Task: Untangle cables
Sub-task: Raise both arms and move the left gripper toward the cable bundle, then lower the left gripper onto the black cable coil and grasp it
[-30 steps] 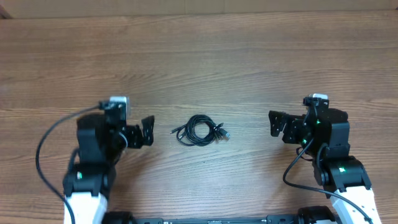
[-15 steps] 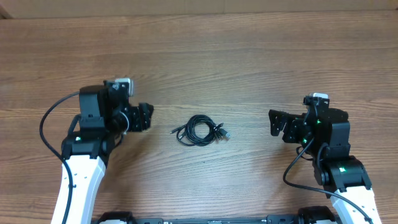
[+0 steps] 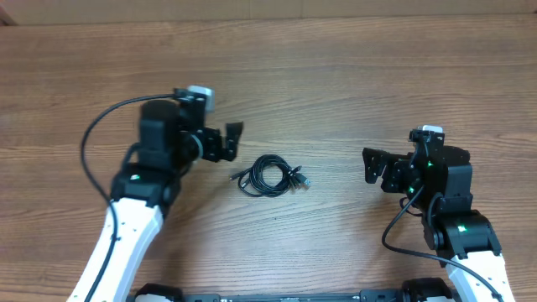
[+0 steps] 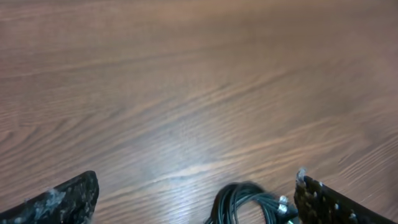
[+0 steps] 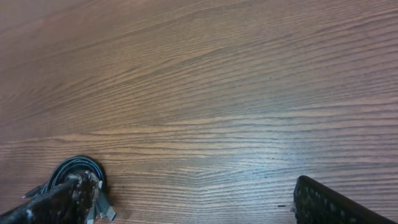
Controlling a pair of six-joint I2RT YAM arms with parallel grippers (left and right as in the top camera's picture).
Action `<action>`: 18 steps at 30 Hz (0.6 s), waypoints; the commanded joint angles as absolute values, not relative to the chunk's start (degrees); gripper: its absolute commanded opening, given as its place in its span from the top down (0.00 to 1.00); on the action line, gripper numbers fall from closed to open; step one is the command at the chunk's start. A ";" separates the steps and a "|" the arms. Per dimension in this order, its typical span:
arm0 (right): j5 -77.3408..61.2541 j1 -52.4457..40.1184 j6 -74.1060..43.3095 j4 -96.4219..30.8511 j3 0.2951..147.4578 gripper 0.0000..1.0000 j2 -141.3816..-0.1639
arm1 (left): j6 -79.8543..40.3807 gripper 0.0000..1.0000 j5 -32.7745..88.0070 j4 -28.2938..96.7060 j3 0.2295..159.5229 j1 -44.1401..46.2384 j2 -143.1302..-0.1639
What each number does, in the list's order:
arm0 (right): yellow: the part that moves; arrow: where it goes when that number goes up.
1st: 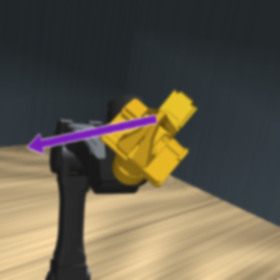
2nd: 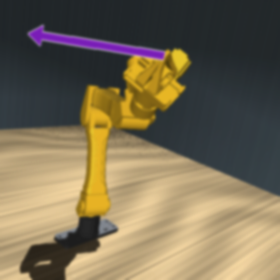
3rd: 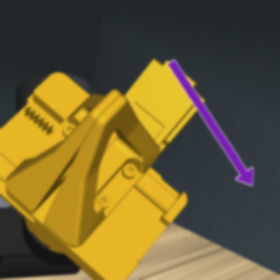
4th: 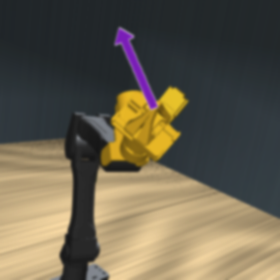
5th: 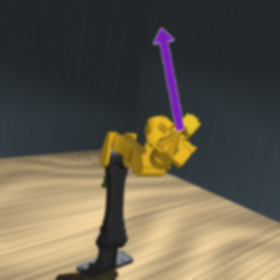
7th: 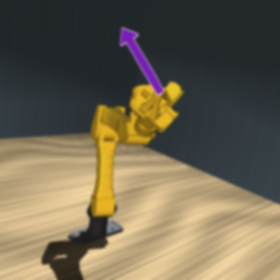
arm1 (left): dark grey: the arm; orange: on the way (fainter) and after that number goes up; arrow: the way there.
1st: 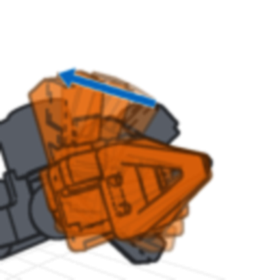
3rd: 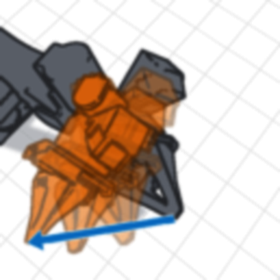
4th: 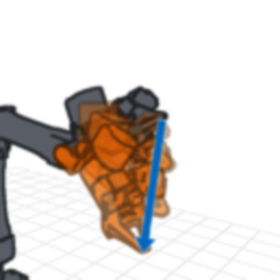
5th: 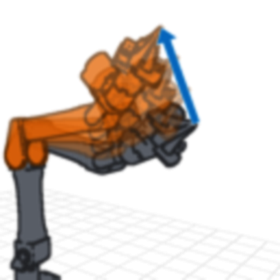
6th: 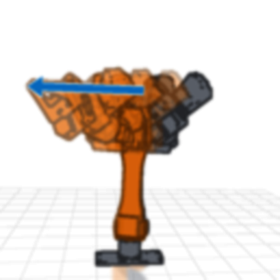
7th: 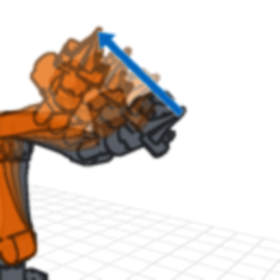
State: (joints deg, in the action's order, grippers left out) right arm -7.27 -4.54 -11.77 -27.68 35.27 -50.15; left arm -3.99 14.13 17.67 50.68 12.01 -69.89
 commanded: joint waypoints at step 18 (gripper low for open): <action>-7.62 -4.80 -12.01 -27.64 37.15 0.00 -50.35 | 0.23 0.29 4.43 19.66 52.56 24.14 -82.83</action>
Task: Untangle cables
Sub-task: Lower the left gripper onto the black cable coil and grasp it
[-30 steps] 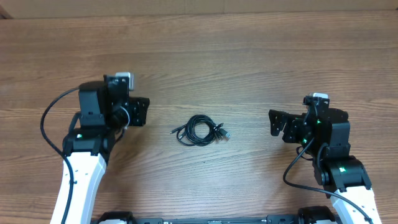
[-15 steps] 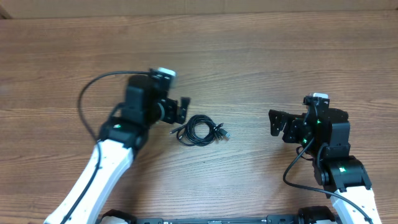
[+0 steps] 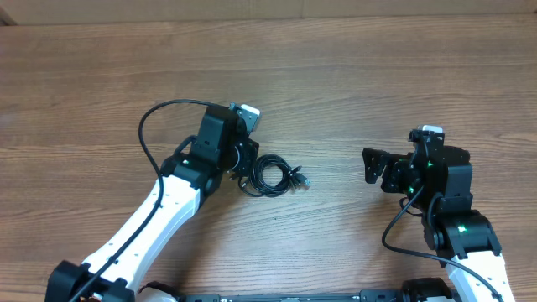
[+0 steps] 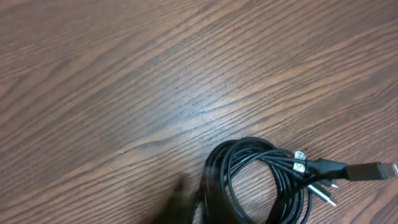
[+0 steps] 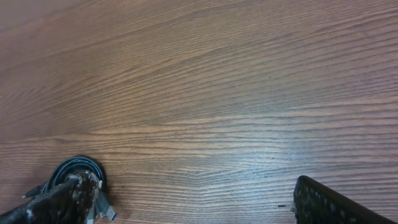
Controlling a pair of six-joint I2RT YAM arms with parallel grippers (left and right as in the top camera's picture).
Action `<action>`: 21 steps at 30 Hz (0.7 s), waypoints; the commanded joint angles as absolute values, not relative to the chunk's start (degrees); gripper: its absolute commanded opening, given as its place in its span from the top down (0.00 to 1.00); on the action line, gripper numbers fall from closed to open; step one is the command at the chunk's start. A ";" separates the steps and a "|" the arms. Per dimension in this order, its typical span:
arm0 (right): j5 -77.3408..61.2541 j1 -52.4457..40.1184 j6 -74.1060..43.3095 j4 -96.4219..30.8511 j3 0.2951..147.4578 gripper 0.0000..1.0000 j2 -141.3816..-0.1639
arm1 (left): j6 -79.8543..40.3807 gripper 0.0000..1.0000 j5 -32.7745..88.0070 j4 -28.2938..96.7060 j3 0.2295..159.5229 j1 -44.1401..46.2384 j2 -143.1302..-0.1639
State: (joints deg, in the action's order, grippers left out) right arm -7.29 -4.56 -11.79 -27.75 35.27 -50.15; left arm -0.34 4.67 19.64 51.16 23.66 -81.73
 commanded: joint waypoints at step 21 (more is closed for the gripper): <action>-7.62 -4.80 -12.01 -28.62 37.15 0.00 -50.39 | -9.41 0.96 1.19 32.75 52.58 24.43 -83.15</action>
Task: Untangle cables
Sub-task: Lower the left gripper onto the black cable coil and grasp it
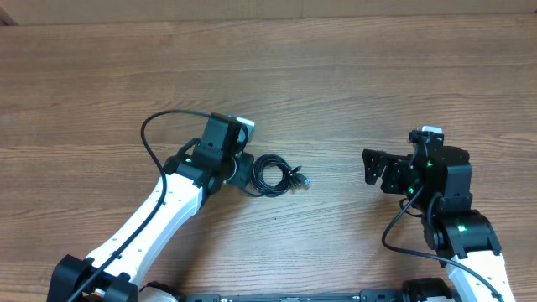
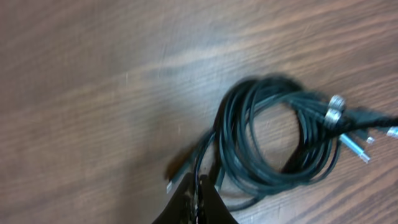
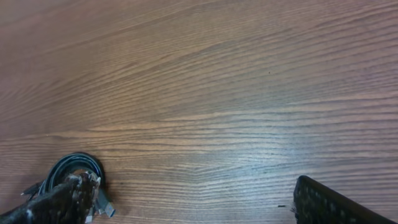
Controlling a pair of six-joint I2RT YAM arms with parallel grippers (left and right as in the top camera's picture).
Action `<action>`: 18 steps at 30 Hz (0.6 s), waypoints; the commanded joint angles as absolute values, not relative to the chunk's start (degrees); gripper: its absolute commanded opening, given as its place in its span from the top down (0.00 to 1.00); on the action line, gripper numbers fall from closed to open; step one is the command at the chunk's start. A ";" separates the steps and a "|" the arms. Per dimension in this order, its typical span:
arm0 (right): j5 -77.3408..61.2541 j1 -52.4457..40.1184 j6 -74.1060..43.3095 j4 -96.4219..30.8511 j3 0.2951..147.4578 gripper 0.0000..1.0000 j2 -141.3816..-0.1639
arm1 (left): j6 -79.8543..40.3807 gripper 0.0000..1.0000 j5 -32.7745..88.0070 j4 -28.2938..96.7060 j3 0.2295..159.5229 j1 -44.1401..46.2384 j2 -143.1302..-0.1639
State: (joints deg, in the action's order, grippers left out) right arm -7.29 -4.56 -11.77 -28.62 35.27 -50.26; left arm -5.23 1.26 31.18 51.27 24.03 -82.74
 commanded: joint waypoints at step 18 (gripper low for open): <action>-7.62 -4.82 -12.03 -28.67 37.15 0.00 -50.39 | 1.52 0.05 3.05 36.05 63.02 24.43 -84.42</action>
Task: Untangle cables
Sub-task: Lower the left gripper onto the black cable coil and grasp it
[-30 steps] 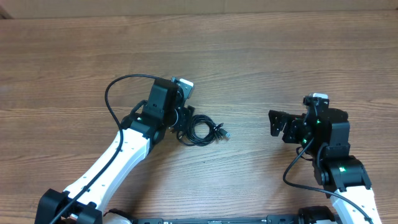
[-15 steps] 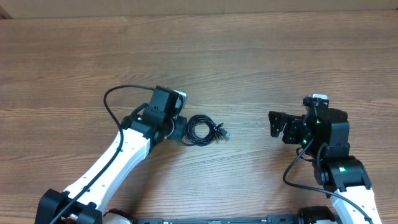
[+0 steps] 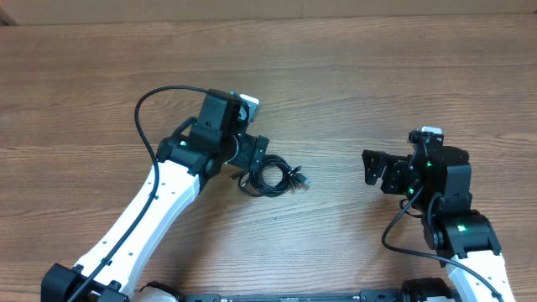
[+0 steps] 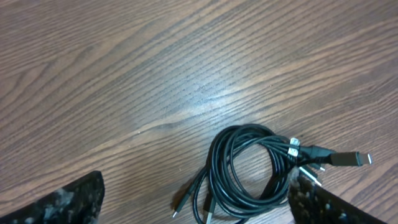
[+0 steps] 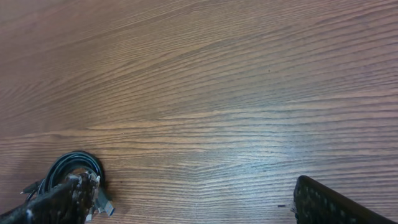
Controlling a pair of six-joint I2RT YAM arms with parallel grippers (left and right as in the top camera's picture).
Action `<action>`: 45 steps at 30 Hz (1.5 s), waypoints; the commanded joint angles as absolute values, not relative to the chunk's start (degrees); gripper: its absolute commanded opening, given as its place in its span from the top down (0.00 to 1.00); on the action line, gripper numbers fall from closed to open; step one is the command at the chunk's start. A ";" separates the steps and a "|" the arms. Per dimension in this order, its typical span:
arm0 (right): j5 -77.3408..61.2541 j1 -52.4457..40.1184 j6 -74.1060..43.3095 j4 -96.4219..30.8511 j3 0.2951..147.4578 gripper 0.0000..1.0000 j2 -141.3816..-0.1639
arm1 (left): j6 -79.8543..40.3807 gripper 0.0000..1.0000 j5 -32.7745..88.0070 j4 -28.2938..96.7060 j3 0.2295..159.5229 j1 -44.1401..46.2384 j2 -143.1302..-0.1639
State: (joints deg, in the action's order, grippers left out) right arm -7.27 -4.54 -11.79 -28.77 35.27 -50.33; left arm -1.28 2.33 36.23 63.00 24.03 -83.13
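A bundle of thin black cables (image 3: 269, 177) lies coiled on the wooden table (image 3: 336, 75), its plugs fanning out to the right. In the left wrist view the coil (image 4: 216, 163) sits low between the fingers, with two loose ends poking out at its lower left. My left gripper (image 3: 251, 158) hangs open just above the coil's left side, holding nothing; in its own view the left gripper (image 4: 196, 204) straddles the coil. My right gripper (image 3: 374, 168) stands open well to the right. In its own view the right gripper (image 5: 186, 208) is empty, with the coil (image 5: 74, 164) by its left finger.
Bare wood-grain table stretches all round the coil. The left arm's own black cable (image 3: 155, 109) arcs above the table behind it. The table's far edge (image 3: 268, 18) runs along the top.
My left gripper was shut and low at the coil's left edge; now it is open and higher over the coil. The coil lies in about the same place. The right arm is unchanged.
First my left gripper stood open to the left of the coil. Then it was over the coil's left side with its jaws closed, and later shut right down at the coil's left edge. Now it is open above the coil. The right gripper stayed open and still.
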 commanded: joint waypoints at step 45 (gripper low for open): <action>-7.62 -4.80 -12.01 -30.37 37.15 0.12 -50.39 | 1.32 0.58 8.80 33.58 61.76 27.70 -104.25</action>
